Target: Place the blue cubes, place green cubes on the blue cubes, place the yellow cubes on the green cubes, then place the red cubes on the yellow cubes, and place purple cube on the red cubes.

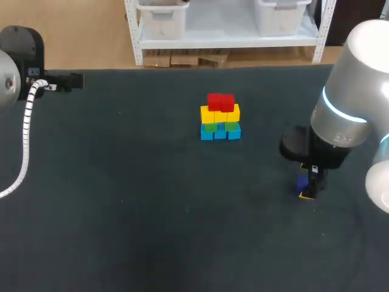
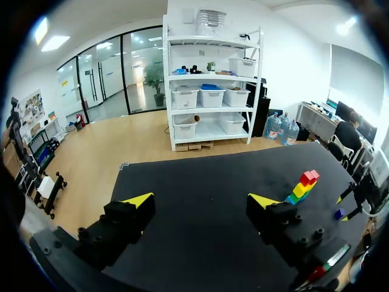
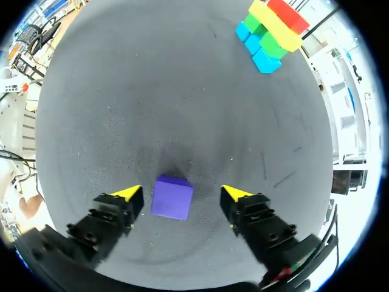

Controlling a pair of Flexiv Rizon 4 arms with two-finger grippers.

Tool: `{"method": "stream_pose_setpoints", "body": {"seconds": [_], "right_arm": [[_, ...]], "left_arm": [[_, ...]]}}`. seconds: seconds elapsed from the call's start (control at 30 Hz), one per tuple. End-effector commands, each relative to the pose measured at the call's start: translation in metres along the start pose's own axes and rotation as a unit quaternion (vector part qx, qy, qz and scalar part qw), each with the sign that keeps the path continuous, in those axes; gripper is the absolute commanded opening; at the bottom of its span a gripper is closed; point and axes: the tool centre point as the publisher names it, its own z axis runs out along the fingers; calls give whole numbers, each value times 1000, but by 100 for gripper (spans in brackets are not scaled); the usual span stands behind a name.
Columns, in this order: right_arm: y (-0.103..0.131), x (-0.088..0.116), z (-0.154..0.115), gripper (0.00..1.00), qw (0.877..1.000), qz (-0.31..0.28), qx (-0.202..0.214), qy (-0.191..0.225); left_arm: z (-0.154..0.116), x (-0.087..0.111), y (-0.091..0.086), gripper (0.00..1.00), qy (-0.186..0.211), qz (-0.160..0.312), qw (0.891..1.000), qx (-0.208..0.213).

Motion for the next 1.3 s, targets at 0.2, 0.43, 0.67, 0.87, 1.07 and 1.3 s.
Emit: {"method": "stream_pose_setpoints", "body": {"seconds": [0.2, 0.43, 0.67, 0.87, 1.07, 1.3], "right_arm": [[-8, 1, -3, 0, 999, 3, -29, -14], [-27, -3, -30, 0, 999, -38, 6, -12], [-57, -26, -93, 0, 994, -77, 60, -45], [-68, -64, -121, 0, 988, -110, 96, -55], [-65, -107, -141, 0, 980, -154, 105, -68], [-65, -147, -154, 0, 976, -186, 84, -82]], "left_arm": [[0, 0, 0, 100, -1, 0, 1000, 1], [0, 0, 0, 100, -1, 0, 1000, 1], [0, 0, 0, 100, -1, 0, 1000, 1], [0, 0, 0, 100, -1, 0, 1000, 1], [0, 0, 0, 100, -1, 0, 1000, 1], [0, 0, 0, 100, -1, 0, 1000, 1]]}}
